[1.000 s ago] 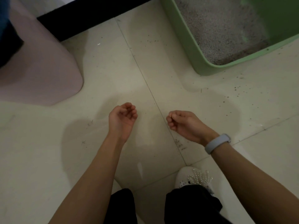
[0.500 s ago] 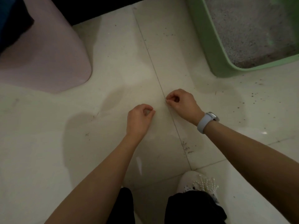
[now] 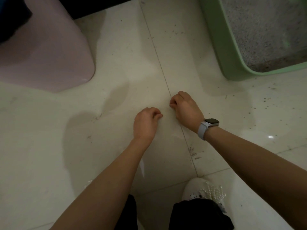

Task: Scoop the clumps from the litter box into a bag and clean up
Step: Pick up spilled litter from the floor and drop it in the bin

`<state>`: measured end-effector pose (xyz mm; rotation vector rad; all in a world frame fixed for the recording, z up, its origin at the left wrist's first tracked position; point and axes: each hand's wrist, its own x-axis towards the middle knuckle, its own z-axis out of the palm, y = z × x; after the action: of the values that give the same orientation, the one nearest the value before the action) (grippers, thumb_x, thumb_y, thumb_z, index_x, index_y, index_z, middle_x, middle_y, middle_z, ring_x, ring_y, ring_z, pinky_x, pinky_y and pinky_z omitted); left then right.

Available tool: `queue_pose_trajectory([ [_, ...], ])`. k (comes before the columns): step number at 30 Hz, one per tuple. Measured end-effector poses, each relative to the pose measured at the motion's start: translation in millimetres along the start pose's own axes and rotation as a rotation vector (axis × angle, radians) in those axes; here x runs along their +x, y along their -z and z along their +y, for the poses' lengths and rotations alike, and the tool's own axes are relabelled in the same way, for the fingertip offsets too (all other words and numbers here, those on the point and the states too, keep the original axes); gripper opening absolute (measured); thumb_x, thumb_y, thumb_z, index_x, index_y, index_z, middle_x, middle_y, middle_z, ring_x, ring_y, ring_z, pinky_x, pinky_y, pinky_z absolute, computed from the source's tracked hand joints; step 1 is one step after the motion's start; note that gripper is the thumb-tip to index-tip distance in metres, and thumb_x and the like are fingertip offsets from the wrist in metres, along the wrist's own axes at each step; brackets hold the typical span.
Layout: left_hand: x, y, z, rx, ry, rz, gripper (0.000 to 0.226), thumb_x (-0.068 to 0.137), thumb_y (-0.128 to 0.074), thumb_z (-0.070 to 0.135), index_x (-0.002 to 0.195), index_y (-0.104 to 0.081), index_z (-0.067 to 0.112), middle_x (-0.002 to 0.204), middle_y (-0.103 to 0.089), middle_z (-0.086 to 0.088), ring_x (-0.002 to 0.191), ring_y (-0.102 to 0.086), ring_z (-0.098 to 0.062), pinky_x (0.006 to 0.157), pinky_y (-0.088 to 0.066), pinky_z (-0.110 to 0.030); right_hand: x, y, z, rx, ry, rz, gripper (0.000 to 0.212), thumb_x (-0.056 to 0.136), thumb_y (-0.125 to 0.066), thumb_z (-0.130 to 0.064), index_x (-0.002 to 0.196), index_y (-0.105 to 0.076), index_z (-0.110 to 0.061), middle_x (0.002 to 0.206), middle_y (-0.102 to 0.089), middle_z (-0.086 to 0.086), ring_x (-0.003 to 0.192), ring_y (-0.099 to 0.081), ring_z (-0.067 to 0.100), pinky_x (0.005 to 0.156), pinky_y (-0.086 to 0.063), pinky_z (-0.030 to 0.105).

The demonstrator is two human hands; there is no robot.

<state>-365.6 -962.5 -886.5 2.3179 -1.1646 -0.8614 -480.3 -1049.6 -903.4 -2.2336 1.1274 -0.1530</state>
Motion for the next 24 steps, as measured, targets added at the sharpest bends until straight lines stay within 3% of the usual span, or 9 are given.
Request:
queue_pose_trajectory([
  [3, -1.1, -0.8, -0.4, 0.078, 0.010, -0.003, 0.015, 0.089, -0.058, 0.022, 0.093, -0.069, 0.013, 0.097, -0.066, -0.007, 0.092, -0.058, -0.024, 0.078, -0.039, -0.031, 3.9, 11.0, -5.8, 0.287, -0.243, 0.011, 0.011, 0.089, -0.051, -0.002, 0.090, -0.059, 0.004, 0.088, -0.054, 0.010, 0.082, -0.049, 0.020, 0.067, -0.033, 0.019],
  [7, 0.3, 1.4, -1.2, 0.034, 0.017, 0.005, 0.013, 0.089, -0.058, 0.020, 0.092, -0.067, 0.011, 0.095, -0.065, -0.006, 0.089, -0.058, -0.022, 0.077, -0.039, -0.029, -0.8, 28.4, -11.9, 0.821, -0.501, -0.019, 0.018, 0.093, -0.048, -0.007, 0.077, -0.055, -0.009, 0.068, -0.049, 0.000, 0.060, -0.043, 0.009, 0.054, -0.036, 0.013],
  [10, 0.4, 12.8, -7.1, -0.311, 0.160, 0.121, 0.004, 0.086, -0.062, 0.014, 0.084, -0.064, 0.012, 0.071, -0.056, 0.001, 0.065, -0.049, -0.010, 0.066, -0.037, -0.023, -6.4, 40.2, -14.2, 1.376, -0.577, -0.130, 0.027, 0.093, -0.038, -0.001, 0.070, -0.050, -0.007, 0.068, -0.049, 0.005, 0.057, -0.043, 0.012, 0.050, -0.036, 0.016],
  [14, -4.1, 34.0, -27.6, -0.860, 0.417, 0.131, 0.015, 0.092, -0.053, 0.007, 0.078, -0.057, 0.012, 0.050, -0.044, 0.012, 0.045, -0.037, -0.001, 0.048, -0.032, -0.016, -8.7, 43.5, -19.3, 1.596, -0.612, -0.268, 0.034, 0.089, -0.031, -0.006, 0.058, -0.047, -0.011, 0.059, -0.052, 0.004, 0.051, -0.043, 0.012, 0.046, -0.036, 0.017],
  [17, -6.5, 53.2, -40.2, -1.301, 0.508, 0.004, 0.026, 0.094, -0.042, 0.002, 0.070, -0.049, 0.012, 0.050, -0.044, 0.007, 0.045, -0.037, -0.005, 0.043, -0.031, -0.016, -6.6, 35.6, -25.6, 1.482, -0.618, -0.257, 0.034, 0.094, -0.037, -0.011, 0.060, -0.045, -0.011, 0.056, -0.052, 0.002, 0.048, -0.041, 0.012, 0.044, -0.033, 0.019],
  [20, -8.4, 65.2, -49.1, -1.377, 0.577, -0.016, 0.026, 0.092, -0.041, 0.005, 0.067, -0.046, 0.012, 0.050, -0.046, 0.003, 0.046, -0.037, -0.009, 0.043, -0.031, -0.017, -5.6, 23.9, -30.1, 0.917, -0.476, -0.203, 0.023, 0.091, -0.054, -0.011, 0.068, -0.054, -0.012, 0.063, -0.053, -0.001, 0.055, -0.045, 0.008, 0.051, -0.037, 0.015],
  [22, -10.9, 64.9, -52.1, -1.078, 0.501, 0.066, 0.026, 0.091, -0.048, 0.006, 0.066, -0.050, 0.010, 0.048, -0.042, 0.006, 0.045, -0.034, -0.008, 0.043, -0.029, -0.017, -6.1, 14.6, -30.8, 0.571, -0.357, -0.184, 0.010, 0.088, -0.058, -0.010, 0.079, -0.063, -0.010, 0.074, -0.057, -0.003, 0.066, -0.050, 0.007, 0.058, -0.038, 0.013],
  [24, -14.5, 59.9, -52.5, -0.609, 0.400, 0.099, 0.018, 0.088, -0.060, 0.015, 0.070, -0.060, 0.013, 0.052, -0.048, 0.010, 0.049, -0.041, -0.003, 0.048, -0.034, -0.013, -7.8, 5.2, -30.5, 0.353, -0.247, -0.156, 0.010, 0.087, -0.058, -0.008, 0.090, -0.066, -0.003, 0.085, -0.060, 0.005, 0.078, -0.054, 0.015, 0.066, -0.035, 0.013],
])
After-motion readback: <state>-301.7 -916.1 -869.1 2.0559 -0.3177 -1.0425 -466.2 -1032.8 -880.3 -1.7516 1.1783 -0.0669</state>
